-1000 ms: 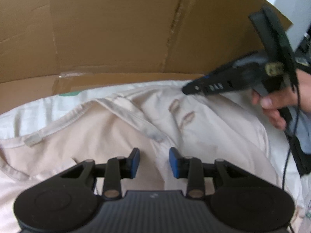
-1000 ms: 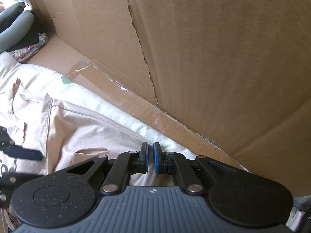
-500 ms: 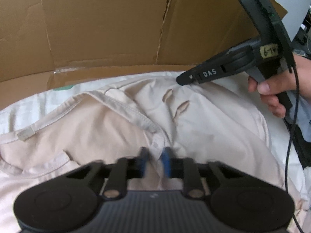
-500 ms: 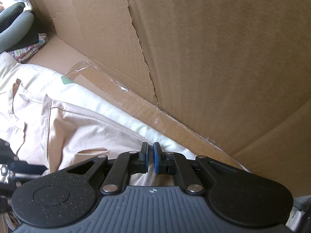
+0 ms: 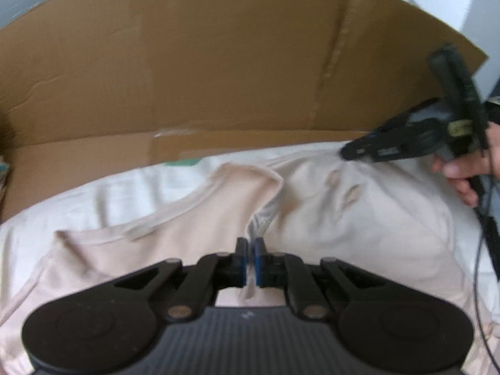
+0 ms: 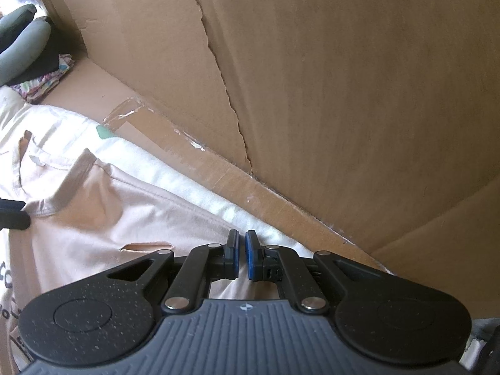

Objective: Fold clothes

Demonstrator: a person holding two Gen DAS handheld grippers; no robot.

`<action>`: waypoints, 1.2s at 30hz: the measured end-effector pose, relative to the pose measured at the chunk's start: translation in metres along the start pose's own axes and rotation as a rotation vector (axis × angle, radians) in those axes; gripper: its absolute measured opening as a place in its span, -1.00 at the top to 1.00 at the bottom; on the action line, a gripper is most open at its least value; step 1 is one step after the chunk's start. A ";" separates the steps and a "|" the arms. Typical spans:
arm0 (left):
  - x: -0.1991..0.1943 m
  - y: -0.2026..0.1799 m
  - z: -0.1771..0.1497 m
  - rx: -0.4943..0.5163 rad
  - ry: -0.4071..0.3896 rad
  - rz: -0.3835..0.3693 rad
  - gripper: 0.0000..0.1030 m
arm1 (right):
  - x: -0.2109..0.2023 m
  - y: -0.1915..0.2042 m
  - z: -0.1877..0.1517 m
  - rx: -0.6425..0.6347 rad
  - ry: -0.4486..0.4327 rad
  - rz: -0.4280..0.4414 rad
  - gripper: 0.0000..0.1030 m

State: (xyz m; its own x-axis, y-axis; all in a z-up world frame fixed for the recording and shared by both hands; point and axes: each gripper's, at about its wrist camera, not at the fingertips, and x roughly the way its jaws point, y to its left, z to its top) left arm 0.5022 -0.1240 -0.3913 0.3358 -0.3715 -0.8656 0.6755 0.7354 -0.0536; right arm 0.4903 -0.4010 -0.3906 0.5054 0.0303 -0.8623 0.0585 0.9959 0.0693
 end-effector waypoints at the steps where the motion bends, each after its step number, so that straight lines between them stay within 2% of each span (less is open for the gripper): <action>1: 0.001 0.005 -0.001 -0.008 0.011 0.013 0.91 | -0.003 -0.001 0.002 0.007 -0.004 0.008 0.82; 3: 0.004 0.009 -0.005 -0.011 0.025 0.034 0.91 | -0.012 -0.005 0.004 0.025 -0.014 0.030 0.73; 6: 0.008 0.014 -0.007 -0.030 0.033 0.049 0.91 | -0.031 -0.013 0.004 0.044 -0.015 0.068 0.72; 13: 0.027 0.015 -0.008 -0.023 0.061 0.055 0.83 | -0.071 -0.042 -0.020 0.056 0.017 0.028 0.72; 18: 0.024 0.016 -0.006 -0.025 0.063 0.059 0.77 | -0.084 -0.063 -0.049 0.100 0.060 0.001 0.71; 20: 0.021 0.016 -0.004 -0.025 0.063 0.061 0.69 | -0.086 -0.064 -0.062 0.110 0.076 0.009 0.71; 25: 0.011 0.016 0.002 -0.025 0.041 0.045 0.62 | -0.085 -0.047 -0.086 0.097 0.091 0.045 0.71; 31: 0.000 0.006 0.010 -0.058 -0.012 0.004 0.48 | -0.083 -0.032 -0.098 0.086 0.082 0.036 0.71; 33: -0.001 0.001 0.011 -0.070 -0.024 -0.011 0.48 | -0.085 -0.025 -0.099 0.062 0.064 0.013 0.62; 35: 0.000 -0.004 0.012 -0.062 -0.026 -0.025 0.48 | -0.088 -0.018 -0.098 0.033 0.038 0.014 0.29; 36: 0.000 -0.007 0.013 -0.056 -0.027 -0.031 0.48 | -0.090 -0.015 -0.097 0.022 0.026 0.024 0.24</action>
State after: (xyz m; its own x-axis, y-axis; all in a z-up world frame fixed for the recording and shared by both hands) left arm 0.5059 -0.1360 -0.3844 0.3330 -0.4095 -0.8493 0.6484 0.7534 -0.1090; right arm 0.3602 -0.4099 -0.3629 0.4841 0.0566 -0.8732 0.0661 0.9927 0.1010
